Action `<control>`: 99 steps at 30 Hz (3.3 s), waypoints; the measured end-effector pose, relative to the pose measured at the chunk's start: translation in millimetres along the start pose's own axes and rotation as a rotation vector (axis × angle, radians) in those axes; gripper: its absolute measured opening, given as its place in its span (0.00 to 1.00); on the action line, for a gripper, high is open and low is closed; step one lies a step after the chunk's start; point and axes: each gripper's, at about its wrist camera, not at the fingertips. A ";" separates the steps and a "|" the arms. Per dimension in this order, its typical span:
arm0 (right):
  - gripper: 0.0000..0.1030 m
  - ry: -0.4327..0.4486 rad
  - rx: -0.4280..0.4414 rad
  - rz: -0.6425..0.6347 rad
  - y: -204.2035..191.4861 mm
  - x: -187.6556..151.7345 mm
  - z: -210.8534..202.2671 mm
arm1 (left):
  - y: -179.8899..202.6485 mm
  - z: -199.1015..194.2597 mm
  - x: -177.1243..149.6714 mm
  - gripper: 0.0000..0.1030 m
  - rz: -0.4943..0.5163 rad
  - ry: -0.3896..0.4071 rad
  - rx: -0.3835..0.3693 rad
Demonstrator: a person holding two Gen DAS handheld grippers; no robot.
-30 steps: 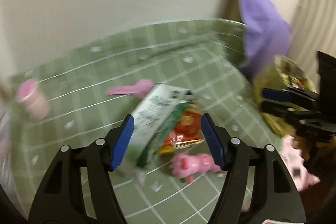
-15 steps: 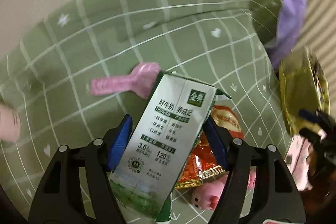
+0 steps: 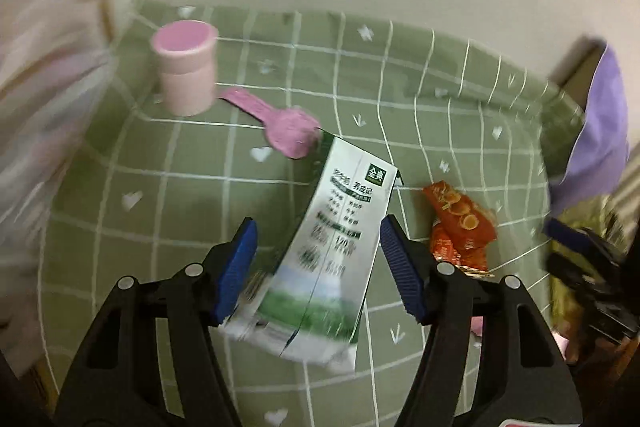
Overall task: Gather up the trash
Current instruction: 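Grasp the pink spoon with the left tool while the right tool grasps the orange chip tube, then carry the pink spoon and orange chip tube into the yellow bag with both tools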
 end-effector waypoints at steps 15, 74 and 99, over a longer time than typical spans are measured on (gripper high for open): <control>0.36 -0.118 -0.004 -0.005 6.7 2.2 63.7 | -36.0 -37.5 -18.2 0.64 -0.011 0.057 -0.063; 0.19 0.111 -0.327 0.171 15.0 -65.9 -125.9 | 146.2 -62.9 13.8 0.36 0.345 0.265 -0.096; 0.19 0.245 -0.724 0.287 44.5 -122.6 -288.5 | 328.0 -63.6 -67.8 0.36 0.650 0.113 -0.511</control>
Point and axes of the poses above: each gripper's, at about its wrist camera, not at the fingertips, and z roughly the way its jaws point, y to its right, x to its top, and after that the axes turned 7 degrees about -z, right-handed
